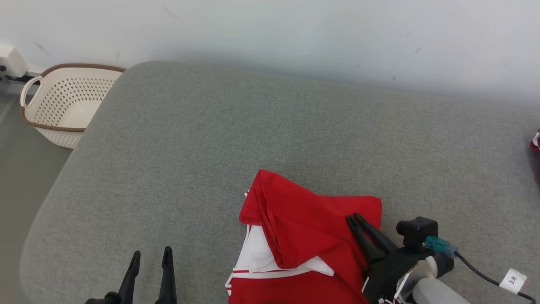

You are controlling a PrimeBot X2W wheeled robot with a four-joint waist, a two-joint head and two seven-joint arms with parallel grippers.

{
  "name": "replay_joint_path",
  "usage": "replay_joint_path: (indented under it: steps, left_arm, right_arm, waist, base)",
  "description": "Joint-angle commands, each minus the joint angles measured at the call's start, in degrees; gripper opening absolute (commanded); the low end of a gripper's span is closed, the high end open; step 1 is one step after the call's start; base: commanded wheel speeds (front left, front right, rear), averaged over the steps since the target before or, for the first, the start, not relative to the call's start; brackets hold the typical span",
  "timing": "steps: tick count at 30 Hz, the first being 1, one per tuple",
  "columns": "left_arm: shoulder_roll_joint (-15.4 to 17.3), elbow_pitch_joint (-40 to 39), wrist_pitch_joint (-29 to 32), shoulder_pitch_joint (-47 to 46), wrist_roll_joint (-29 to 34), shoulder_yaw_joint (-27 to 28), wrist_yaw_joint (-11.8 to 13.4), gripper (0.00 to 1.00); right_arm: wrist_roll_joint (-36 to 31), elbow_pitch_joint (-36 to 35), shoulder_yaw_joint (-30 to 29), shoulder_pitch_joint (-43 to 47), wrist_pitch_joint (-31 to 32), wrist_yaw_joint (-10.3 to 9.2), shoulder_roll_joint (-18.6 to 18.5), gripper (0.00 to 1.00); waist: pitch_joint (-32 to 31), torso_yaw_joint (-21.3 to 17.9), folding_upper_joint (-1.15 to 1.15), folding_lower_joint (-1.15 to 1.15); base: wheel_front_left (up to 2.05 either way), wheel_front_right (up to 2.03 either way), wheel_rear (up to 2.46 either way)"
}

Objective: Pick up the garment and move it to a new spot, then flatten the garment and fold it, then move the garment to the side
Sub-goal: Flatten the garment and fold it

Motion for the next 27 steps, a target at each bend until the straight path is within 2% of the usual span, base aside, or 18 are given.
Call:
replay_joint_path:
  steps: [1, 10, 17, 27]
  left_arm:
    - [0.0, -0.2, -0.2, 0.2, 0.0, 0.0, -0.2, 1.00]
    - [0.0, -0.4, -0.2, -0.3, 0.1, 0.4, 0.0, 1.00]
    - [0.0, -0.3, -0.2, -0.4, -0.1, 0.6, 0.3, 1.00]
    - [0.0, 0.0, -0.2, -0.2, 0.0, 0.7, 0.1, 1.00]
  right_arm:
    - [-2.1, 1.7, 0.0, -0.9, -0.4, 0.02, -0.2, 0.00]
    - [-6.8, 6.8, 0.9, -0.6, -1.7, 0.02, 1.9, 0.00]
    - [-7.4, 3.7, 1.8, 1.6, -1.9, 0.02, 2.0, 0.00]
    - [-5.1, -1.1, 6.7, 4.3, -1.8, 0.02, 2.3, 0.00]
  waist:
    - [0.4, 0.4, 0.00, 0.01]
    - [1.5, 0.8, 0.00, 0.01]
    - [1.4, 0.5, 0.00, 0.01]
    - [0.5, 0.1, 0.00, 0.01]
  base:
    - [0.00, 0.00, 0.00]
    - [0.00, 0.00, 0.00]
    - [0.00, 0.00, 0.00]
    - [0.00, 0.00, 0.00]
